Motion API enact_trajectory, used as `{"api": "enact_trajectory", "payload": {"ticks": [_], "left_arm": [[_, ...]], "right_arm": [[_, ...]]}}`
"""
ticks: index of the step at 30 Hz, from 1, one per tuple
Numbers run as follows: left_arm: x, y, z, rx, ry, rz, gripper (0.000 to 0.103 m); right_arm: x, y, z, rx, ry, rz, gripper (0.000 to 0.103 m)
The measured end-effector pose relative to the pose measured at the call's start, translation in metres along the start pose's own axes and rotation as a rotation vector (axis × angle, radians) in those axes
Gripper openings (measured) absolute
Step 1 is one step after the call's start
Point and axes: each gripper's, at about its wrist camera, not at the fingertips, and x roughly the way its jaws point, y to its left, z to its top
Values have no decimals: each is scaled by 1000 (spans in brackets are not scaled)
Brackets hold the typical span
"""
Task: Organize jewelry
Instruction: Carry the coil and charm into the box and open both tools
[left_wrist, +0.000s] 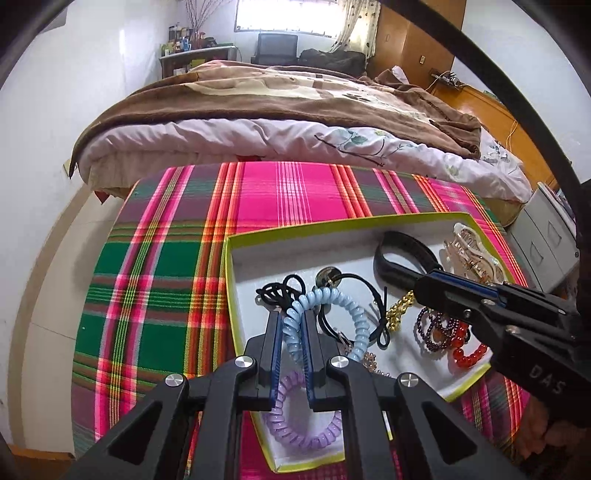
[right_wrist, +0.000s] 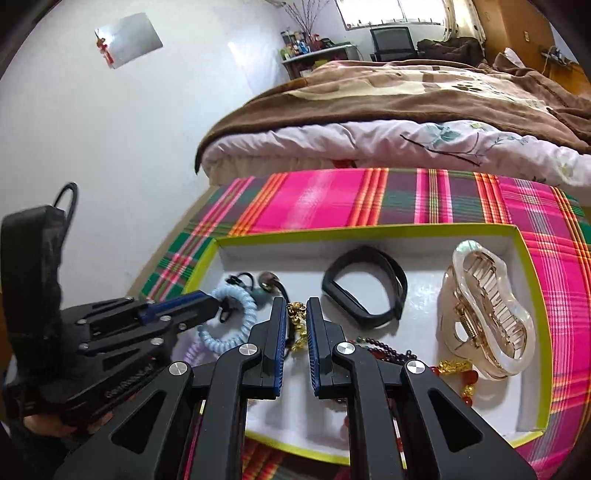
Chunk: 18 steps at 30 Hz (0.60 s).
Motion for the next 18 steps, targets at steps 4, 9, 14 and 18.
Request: {"api": "enact_trajectory", "payload": {"ticks": [4, 9, 14, 18], "left_arm": [[2, -1, -1, -3, 4, -4, 11], [6, 1, -1, -15, 15, -4, 11], [7, 2, -1, -17, 17, -1, 17], [5, 1, -1, -19, 14, -19, 26]], "right_arm": [[9, 0, -3, -14, 23, -23, 11], [17, 0, -6, -34, 49, -57, 12], [19, 1, -7, -39, 53, -71, 12], [17, 3, -7, -44, 49, -75, 12]]}}
